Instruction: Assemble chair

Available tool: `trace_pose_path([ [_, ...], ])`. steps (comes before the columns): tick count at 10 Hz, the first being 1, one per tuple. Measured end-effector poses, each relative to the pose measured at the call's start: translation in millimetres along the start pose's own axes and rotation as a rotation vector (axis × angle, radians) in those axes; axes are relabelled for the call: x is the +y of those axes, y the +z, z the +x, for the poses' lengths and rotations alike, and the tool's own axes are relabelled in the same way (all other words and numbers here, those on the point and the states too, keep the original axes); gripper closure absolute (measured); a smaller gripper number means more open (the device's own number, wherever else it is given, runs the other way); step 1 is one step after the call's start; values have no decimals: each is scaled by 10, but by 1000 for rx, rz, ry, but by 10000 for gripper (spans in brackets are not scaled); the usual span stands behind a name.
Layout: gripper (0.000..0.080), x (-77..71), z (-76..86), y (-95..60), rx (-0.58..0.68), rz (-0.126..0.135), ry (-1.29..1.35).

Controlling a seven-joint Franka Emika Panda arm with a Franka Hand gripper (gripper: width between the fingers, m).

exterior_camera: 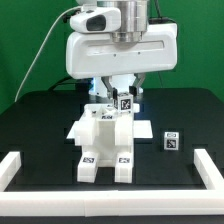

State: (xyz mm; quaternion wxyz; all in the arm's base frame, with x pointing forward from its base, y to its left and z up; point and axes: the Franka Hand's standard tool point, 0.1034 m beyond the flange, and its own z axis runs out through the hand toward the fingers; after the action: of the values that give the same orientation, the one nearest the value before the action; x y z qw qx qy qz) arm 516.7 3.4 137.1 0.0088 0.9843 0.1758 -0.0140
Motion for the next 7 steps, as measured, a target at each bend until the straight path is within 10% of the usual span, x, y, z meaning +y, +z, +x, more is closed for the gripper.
trace_pose_path([
  [7, 518, -34, 22, 3, 4, -1, -6],
])
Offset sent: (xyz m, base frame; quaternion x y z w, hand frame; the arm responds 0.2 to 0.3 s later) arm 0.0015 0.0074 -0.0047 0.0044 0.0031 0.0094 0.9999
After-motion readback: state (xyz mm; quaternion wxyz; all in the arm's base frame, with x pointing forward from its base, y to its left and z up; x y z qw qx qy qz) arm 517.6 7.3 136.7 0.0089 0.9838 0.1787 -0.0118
